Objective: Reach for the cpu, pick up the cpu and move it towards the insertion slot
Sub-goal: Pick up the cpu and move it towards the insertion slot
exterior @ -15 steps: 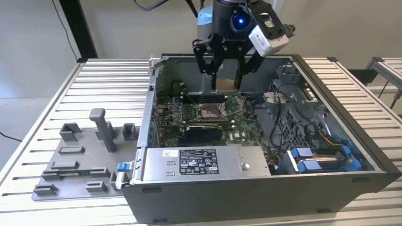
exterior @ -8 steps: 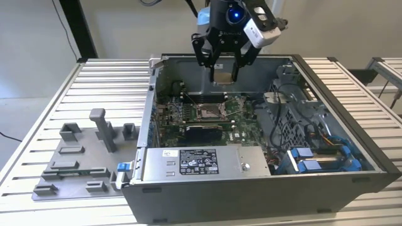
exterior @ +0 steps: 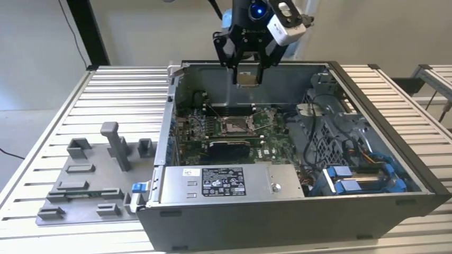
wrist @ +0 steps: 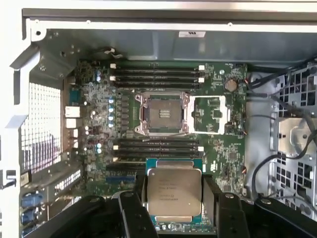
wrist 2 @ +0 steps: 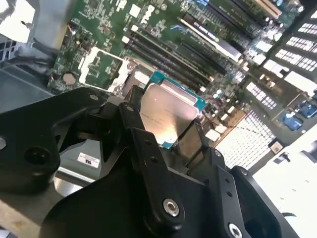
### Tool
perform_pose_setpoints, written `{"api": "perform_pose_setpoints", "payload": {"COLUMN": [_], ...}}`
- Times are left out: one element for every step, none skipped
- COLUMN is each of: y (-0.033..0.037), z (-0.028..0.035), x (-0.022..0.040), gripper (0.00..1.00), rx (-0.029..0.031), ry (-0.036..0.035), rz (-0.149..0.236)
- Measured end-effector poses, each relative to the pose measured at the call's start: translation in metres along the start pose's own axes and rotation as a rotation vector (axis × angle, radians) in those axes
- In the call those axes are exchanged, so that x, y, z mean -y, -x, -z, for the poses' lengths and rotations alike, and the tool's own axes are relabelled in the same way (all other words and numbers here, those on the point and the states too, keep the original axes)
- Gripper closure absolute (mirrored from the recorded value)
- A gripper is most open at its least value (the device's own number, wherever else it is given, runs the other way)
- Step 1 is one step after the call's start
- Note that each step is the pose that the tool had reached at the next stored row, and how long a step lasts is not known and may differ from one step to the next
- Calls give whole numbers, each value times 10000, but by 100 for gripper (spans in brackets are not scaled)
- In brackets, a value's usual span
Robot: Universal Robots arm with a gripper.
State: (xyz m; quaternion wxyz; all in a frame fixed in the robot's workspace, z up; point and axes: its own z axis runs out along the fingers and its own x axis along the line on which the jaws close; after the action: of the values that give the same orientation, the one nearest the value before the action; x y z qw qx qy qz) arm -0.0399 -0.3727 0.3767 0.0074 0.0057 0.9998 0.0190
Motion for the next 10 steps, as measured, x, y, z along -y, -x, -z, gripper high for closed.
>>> {"api": "perform_pose_setpoints", "payload": {"y": [-5,-8,-11,-14,-19,-24,-30,-36,-41,-42], "z": [-3,-7,-10,-12,-15,-16,-18,-20,-21,-22], "x": [-30,-68,-101,-137,-167,-194,-218,-242,-263,-284], "gripper": [100,100,100,100,100,100,100,100,100,100], "rx": [0,1,0,0,0,0,0,0,0,1], "ry": [-1,1,0,-1,0,0,-1,0,0,1], "rz": [1,0,0,0,-2,0,0,0,0,0]}}
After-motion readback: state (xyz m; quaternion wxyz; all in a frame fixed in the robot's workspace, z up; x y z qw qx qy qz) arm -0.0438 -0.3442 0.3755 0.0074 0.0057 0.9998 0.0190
